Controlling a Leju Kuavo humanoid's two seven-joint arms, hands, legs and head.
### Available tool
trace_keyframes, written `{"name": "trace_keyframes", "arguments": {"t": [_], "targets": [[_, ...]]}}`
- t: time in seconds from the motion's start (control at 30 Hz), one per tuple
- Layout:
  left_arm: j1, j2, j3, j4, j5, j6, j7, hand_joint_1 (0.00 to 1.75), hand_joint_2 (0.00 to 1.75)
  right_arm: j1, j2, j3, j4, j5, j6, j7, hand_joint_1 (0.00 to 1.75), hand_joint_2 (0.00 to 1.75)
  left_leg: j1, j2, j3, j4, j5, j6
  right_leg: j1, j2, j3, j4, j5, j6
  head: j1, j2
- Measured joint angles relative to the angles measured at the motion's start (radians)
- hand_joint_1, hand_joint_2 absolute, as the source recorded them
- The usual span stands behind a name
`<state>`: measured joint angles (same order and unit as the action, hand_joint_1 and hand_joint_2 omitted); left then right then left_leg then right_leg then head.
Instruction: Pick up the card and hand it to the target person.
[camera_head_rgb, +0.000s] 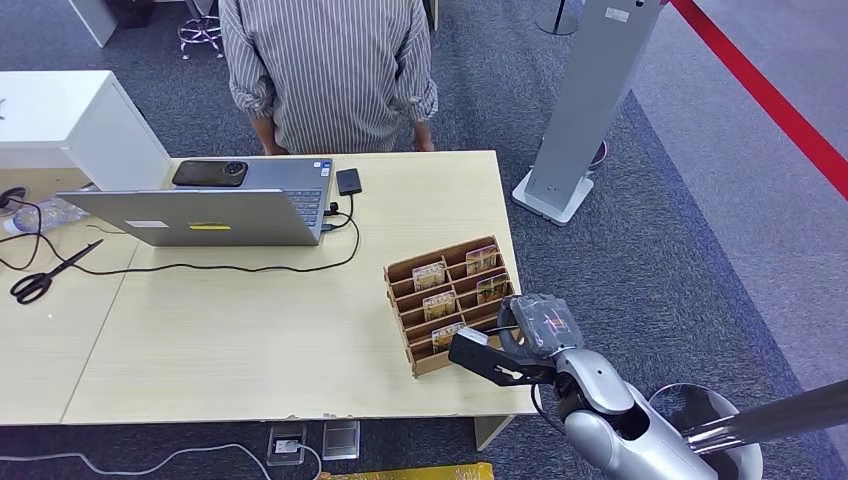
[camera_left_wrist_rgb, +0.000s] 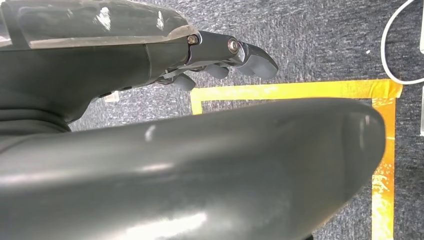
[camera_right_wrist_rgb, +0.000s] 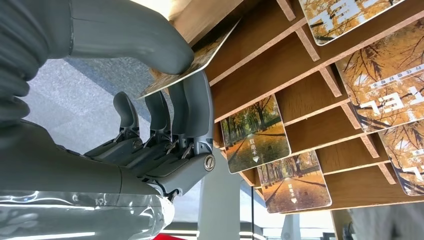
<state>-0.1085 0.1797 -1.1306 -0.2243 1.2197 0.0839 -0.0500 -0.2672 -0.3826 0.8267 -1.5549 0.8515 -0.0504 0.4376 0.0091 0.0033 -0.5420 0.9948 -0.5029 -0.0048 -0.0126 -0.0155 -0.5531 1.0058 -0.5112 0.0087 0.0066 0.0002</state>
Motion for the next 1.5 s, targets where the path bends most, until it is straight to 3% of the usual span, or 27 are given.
{"name": "trace_keyframes", "arguments": {"t": [0.13, 0.47, 0.63, 0.8, 1.1, 1.27, 1.5], "targets": [[0.000, 0.000, 0.002, 0.000, 0.000, 0.001, -0.004, 0.00, 0.00, 0.000, 0.000, 0.000, 0.000, -0.001, -0.001, 0.000, 1.45, 1.75, 0.000, 0.000, 0.000, 0.000, 0.000, 0.000, 0.000, 0.000, 0.000, 0.000, 0.000, 0.000, 0.000, 0.000], [0.000, 0.000, 0.011, 0.000, 0.013, 0.018, -0.038, 0.00, 0.00, 0.000, 0.008, -0.005, 0.002, -0.010, -0.015, -0.016, 1.45, 1.75, 0.000, 0.000, 0.000, 0.000, 0.000, 0.000, 0.000, 0.000, 0.000, 0.000, 0.000, 0.000, 0.000, 0.000], [0.000, 0.000, 0.011, 0.000, 0.013, 0.018, -0.038, 0.00, 0.00, -0.034, 0.006, -0.015, -0.014, -0.192, 0.032, -0.024, 1.45, 1.75, 0.000, 0.000, 0.000, 0.000, 0.000, 0.000, 0.000, 0.000, 0.000, 0.000, 0.000, 0.000, 0.000, 0.000], [0.001, 0.001, 0.011, 0.000, 0.012, 0.009, -0.038, 0.00, 0.00, -0.127, -0.018, -0.025, -0.067, -0.408, 0.101, -0.004, 1.45, 1.75, 0.000, 0.000, 0.000, 0.000, 0.000, 0.000, 0.000, 0.000, 0.000, 0.000, 0.000, 0.000, 0.000, 0.000], [0.003, 0.003, 0.012, 0.000, 0.013, 0.003, -0.040, 0.00, 0.00, -0.308, -0.062, -0.024, -0.183, -0.544, 0.158, -0.007, 1.45, 1.75, 0.000, 0.000, 0.000, 0.000, 0.000, 0.000, 0.000, 0.000, 0.000, 0.000, 0.000, 0.000, -0.001, 0.000], [0.003, 0.003, 0.012, 0.000, 0.012, 0.001, -0.044, 0.00, 0.00, -0.390, -0.061, -0.021, -0.221, -0.509, 0.138, -0.025, 1.45, 1.75, 0.000, 0.000, 0.000, 0.000, 0.000, 0.000, 0.000, 0.000, 0.000, 0.000, 0.000, 0.000, 0.000, 0.000], [0.003, 0.000, 0.012, 0.000, 0.001, 0.000, -0.046, 0.00, 0.00, -0.434, -0.008, 0.009, -0.148, -0.274, -0.068, -0.167, 1.45, 1.75, 0.000, 0.000, -0.001, 0.000, 0.000, 0.000, 0.000, 0.000, 0.000, 0.000, 0.000, 0.000, 0.000, 0.000]]}}
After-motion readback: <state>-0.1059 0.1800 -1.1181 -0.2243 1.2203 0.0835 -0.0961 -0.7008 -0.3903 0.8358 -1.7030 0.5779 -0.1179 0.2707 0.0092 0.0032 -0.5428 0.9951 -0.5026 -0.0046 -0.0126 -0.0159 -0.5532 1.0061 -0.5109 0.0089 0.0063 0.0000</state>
